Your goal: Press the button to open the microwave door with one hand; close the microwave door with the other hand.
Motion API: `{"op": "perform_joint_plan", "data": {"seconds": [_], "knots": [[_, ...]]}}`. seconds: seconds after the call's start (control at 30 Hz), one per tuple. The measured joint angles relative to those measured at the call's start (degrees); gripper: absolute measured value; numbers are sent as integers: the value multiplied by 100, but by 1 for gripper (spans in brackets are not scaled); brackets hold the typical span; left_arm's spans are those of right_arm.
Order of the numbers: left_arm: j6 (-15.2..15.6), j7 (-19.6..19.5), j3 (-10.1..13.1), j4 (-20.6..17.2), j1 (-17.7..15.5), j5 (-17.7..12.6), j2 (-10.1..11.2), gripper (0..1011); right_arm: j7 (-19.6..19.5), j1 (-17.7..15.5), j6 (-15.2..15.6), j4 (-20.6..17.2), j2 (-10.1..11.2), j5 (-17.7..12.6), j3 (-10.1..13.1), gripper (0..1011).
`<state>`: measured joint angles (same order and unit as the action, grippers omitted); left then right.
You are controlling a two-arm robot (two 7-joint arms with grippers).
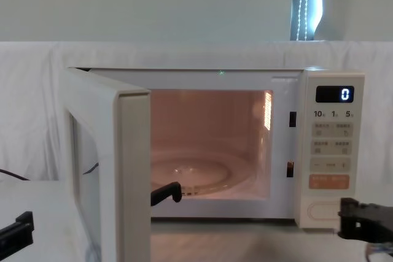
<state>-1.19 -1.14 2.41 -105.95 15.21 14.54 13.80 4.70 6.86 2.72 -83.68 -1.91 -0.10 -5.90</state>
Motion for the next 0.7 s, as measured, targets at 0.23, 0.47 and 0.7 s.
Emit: {"op": "perform_joint_plan", "data": {"seconds": [0.23, 0.47, 0.7], "knots": [[0, 0, 0, 0, 0, 0, 0, 1001, 59, -517, -238, -571, 212, -115, 60, 47], [0, 0, 0, 0, 0, 0, 0, 1001, 47, -844, -419, -872, 311, -306, 220, 226], [0, 0, 0, 0, 0, 0, 0, 1001, 28, -891, -436, -884, 392, -423, 339, 445]]}}
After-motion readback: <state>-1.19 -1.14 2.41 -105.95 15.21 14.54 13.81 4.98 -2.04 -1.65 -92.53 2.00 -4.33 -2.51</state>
